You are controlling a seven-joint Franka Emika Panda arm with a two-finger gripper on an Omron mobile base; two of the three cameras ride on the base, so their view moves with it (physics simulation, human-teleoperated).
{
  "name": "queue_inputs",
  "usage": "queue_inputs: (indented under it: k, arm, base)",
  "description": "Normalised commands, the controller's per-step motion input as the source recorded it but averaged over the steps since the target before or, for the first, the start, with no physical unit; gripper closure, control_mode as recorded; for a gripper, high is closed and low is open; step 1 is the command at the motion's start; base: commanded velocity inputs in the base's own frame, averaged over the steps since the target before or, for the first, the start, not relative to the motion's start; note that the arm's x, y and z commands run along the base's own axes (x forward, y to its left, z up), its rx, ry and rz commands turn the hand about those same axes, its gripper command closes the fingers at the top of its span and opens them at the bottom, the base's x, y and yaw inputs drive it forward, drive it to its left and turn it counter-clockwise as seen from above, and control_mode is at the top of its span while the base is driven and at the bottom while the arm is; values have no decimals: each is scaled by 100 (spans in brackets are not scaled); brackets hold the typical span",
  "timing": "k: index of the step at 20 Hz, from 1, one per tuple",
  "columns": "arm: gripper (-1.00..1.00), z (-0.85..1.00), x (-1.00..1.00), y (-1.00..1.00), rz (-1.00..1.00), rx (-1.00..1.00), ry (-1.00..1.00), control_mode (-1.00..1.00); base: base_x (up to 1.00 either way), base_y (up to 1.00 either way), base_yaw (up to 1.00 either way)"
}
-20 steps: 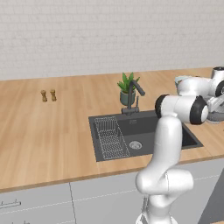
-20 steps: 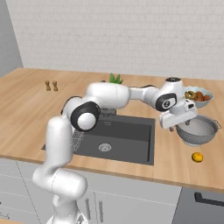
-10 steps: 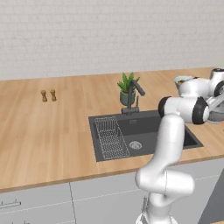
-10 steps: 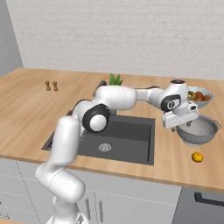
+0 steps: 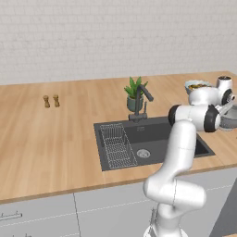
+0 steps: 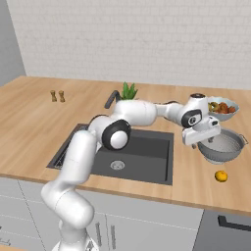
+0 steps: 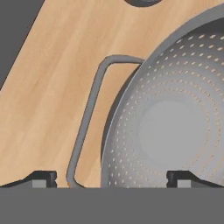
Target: Put the colander in the sink, put the tangerine in the colander, and turn on the sink faucet and pour water over the colander.
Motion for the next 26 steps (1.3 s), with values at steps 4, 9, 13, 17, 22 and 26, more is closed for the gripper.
queue_inputs:
  k: [4, 9, 13, 17, 22, 26]
  arm:
    - [-100, -30, 23, -8, 1, -3, 0, -100]
    - [-100, -28, 21, -10, 1, -1, 0, -100]
    - [-100, -25, 13, -10, 0, 0, 0, -100]
    - [100, -37, -6, -4, 0, 0, -1, -100]
    - [100, -35, -29, -4, 0, 0, 0, -100]
    - [100, -14, -35, 2, 0, 0, -8, -100]
  base:
    - [0, 0, 0]
    - [0, 0, 0]
    - [0, 0, 0]
    - [0, 0, 0]
    - [0, 0, 0]
    - [0, 0, 0]
